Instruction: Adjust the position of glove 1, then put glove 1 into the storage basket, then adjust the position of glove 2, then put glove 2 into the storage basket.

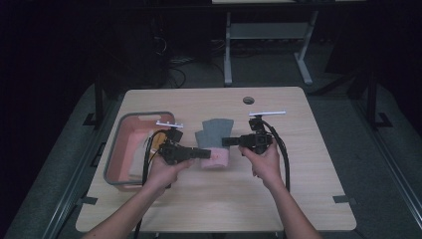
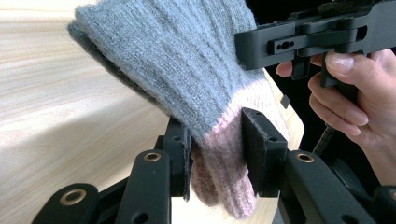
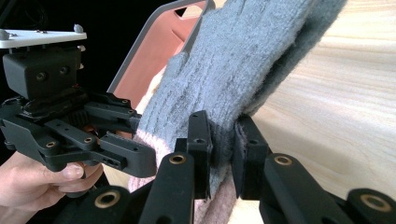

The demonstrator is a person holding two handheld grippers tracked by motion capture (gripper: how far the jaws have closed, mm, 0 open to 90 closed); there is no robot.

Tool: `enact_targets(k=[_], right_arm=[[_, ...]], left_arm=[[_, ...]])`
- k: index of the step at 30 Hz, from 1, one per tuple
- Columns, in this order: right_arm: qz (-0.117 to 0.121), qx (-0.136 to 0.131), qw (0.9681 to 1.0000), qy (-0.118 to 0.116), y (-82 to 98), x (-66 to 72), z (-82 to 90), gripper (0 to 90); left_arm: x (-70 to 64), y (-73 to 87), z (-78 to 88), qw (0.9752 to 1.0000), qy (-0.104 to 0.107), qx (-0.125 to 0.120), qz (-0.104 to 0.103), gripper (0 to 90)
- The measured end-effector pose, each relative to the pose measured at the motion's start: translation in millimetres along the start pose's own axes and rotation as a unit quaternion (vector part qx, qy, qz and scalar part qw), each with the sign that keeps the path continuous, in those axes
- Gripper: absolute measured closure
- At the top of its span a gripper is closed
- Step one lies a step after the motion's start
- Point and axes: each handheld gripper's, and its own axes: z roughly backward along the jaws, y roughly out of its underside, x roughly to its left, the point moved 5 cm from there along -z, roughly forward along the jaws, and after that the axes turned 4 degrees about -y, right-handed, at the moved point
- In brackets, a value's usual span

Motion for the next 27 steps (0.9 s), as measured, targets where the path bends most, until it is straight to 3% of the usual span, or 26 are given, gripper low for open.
enact_targets(k=[14, 27], right_arm=[[0.007, 0.003, 0.9999, -0.008, -4.1, 4.3, -9.2, 78.8], [0.016, 0.015, 0.9997, -0.013, -10.1, 15.3, -26.0, 78.9]], left_arm=[[6.0, -1.1, 10.7, 1.0000, -0.005, -0.003, -0.004, 64.8], [16.5, 1.5, 27.4, 0.9998, -0.012, -0.010, 0.009, 64.8]])
